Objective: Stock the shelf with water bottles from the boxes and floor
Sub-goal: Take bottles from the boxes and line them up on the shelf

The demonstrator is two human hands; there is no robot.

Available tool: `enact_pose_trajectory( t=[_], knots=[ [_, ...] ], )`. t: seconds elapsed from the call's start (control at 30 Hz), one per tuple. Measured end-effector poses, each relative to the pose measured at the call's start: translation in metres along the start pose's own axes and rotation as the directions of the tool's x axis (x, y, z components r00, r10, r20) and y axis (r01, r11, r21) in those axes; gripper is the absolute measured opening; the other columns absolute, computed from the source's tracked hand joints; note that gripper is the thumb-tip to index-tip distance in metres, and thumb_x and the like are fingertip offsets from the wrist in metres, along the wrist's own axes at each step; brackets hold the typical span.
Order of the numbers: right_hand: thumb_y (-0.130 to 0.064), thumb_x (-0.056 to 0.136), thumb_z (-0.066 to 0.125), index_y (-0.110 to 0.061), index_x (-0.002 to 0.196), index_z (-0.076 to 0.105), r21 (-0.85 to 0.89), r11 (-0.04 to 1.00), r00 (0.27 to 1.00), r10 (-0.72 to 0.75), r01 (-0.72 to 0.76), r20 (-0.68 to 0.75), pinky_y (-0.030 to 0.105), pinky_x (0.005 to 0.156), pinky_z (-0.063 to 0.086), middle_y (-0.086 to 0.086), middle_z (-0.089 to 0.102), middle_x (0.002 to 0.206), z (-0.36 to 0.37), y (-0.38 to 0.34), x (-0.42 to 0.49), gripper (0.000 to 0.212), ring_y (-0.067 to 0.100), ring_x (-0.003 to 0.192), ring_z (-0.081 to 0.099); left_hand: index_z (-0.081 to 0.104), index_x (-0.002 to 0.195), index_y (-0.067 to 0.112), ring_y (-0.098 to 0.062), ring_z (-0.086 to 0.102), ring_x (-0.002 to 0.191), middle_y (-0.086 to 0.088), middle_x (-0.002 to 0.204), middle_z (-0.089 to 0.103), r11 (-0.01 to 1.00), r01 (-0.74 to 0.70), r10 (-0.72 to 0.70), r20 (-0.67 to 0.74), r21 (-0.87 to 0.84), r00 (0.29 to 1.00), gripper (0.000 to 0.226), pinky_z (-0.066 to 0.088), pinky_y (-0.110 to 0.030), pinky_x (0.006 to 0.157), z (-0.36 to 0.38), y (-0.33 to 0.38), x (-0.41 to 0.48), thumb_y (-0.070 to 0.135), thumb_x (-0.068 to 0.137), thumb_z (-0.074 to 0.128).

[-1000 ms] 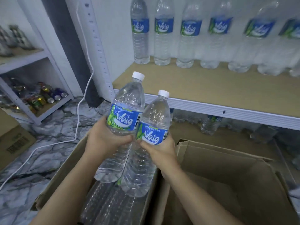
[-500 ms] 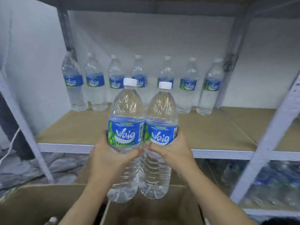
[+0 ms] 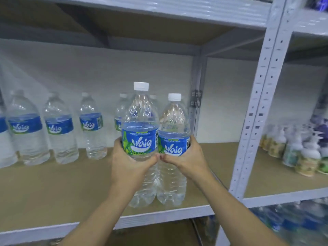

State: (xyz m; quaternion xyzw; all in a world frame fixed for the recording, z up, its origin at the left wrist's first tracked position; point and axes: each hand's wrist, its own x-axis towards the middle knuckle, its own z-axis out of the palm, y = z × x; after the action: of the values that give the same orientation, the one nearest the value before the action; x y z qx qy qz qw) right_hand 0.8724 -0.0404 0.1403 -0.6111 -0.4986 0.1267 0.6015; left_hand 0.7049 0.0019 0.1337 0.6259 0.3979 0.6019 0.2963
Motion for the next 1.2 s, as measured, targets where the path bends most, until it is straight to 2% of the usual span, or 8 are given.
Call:
enact_pose_trajectory(
  t=[0.13, 0.3, 0.5, 0.63, 0.83, 0.93, 1.03, 1.2],
  knots=[
    [-0.034, 0.044, 0.098, -0.027, 0.116, 0.053, -0.001, 1.0, 1.0, 0.009, -0.009, -0.017, 0.025, 0.082, 0.057, -0.013, 0.07, 0.101, -0.009, 0.018, 0.032, 0.085, -0.001, 0.089, 0.068, 0.051, 0.108, 0.024, 0.001, 0.064, 0.089, 0.014, 0.095, 0.066, 1.0, -0.011, 0.011, 0.004, -0.017, 1.0, 0.073, 0.05, -0.021, 0.078, 0.039, -0.009, 0.019, 0.025, 0.049, 0.094],
    [-0.021, 0.047, 0.097, -0.021, 0.118, 0.052, 0.002, 0.999, 0.994, 0.047, -0.047, -0.095, 0.032, 0.086, 0.057, -0.011, 0.068, 0.101, -0.007, 0.052, 0.078, 0.084, 0.006, 0.09, 0.067, 0.052, 0.112, 0.022, -0.01, 0.065, 0.093, 0.009, 0.103, 0.066, 0.996, -0.077, 0.076, 0.008, 0.04, 0.997, 0.078, 0.047, -0.024, 0.081, 0.069, -0.021, 0.04, 0.032, 0.047, 0.094],
    [-0.023, 0.051, 0.095, -0.021, 0.124, 0.049, 0.008, 0.997, 0.976, 0.077, -0.077, -0.205, 0.035, 0.089, 0.054, -0.005, 0.066, 0.111, 0.0, 0.091, 0.113, 0.087, 0.014, 0.097, 0.066, 0.052, 0.116, 0.019, -0.01, 0.063, 0.095, 0.009, 0.104, 0.064, 0.994, -0.099, 0.099, -0.014, 0.042, 0.995, 0.081, 0.044, -0.02, 0.081, 0.081, -0.034, 0.051, 0.033, 0.048, 0.094],
    [-0.021, 0.052, 0.094, -0.023, 0.119, 0.049, 0.05, 0.997, 0.984, 0.067, -0.06, -0.165, 0.041, 0.089, 0.056, -0.005, 0.068, 0.107, 0.003, 0.113, 0.127, 0.081, 0.013, 0.095, 0.067, 0.05, 0.117, 0.023, -0.007, 0.061, 0.097, 0.01, 0.108, 0.064, 0.996, -0.082, 0.083, -0.025, 0.041, 0.996, 0.08, 0.041, -0.012, 0.079, 0.08, -0.041, 0.056, 0.035, 0.051, 0.093],
    [-0.029, 0.047, 0.094, -0.03, 0.119, 0.044, 0.032, 0.998, 0.998, 0.053, -0.052, -0.026, 0.041, 0.091, 0.056, -0.009, 0.068, 0.105, -0.001, 0.127, 0.141, 0.087, 0.012, 0.097, 0.068, 0.047, 0.109, 0.027, -0.014, 0.063, 0.099, 0.006, 0.107, 0.065, 0.992, -0.089, 0.095, -0.068, 0.086, 0.993, 0.077, 0.05, -0.032, 0.089, 0.069, -0.049, 0.061, 0.037, 0.049, 0.094],
    [-0.019, 0.056, 0.094, -0.025, 0.122, 0.042, 0.021, 0.999, 1.0, 0.026, -0.026, -0.005, 0.038, 0.093, 0.055, -0.008, 0.066, 0.107, -0.003, 0.129, 0.148, 0.084, 0.01, 0.098, 0.066, 0.048, 0.11, 0.025, -0.012, 0.063, 0.096, 0.006, 0.107, 0.064, 0.993, -0.082, 0.088, -0.064, 0.089, 0.994, 0.076, 0.049, -0.026, 0.085, 0.064, -0.049, 0.062, 0.036, 0.05, 0.094],
    [-0.013, 0.06, 0.092, -0.02, 0.129, 0.04, 0.034, 0.999, 0.997, 0.037, -0.04, 0.067, 0.036, 0.097, 0.053, -0.006, 0.065, 0.112, -0.005, 0.13, 0.156, 0.087, 0.008, 0.102, 0.065, 0.049, 0.111, 0.023, 0.006, 0.06, 0.087, 0.01, 0.103, 0.064, 0.994, -0.081, 0.085, -0.048, 0.066, 0.995, 0.076, 0.044, -0.01, 0.076, 0.059, -0.05, 0.062, 0.032, 0.051, 0.094],
    [-0.032, 0.052, 0.094, -0.028, 0.137, 0.037, 0.037, 0.993, 0.981, 0.102, -0.109, 0.162, 0.042, 0.104, 0.048, -0.01, 0.065, 0.119, -0.011, 0.133, 0.161, 0.102, 0.011, 0.112, 0.062, 0.048, 0.107, 0.024, 0.025, 0.054, 0.075, 0.024, 0.092, 0.059, 0.994, -0.09, 0.094, -0.058, 0.062, 0.994, 0.072, 0.038, 0.005, 0.064, 0.057, -0.052, 0.062, 0.027, 0.052, 0.094]
  ],
)
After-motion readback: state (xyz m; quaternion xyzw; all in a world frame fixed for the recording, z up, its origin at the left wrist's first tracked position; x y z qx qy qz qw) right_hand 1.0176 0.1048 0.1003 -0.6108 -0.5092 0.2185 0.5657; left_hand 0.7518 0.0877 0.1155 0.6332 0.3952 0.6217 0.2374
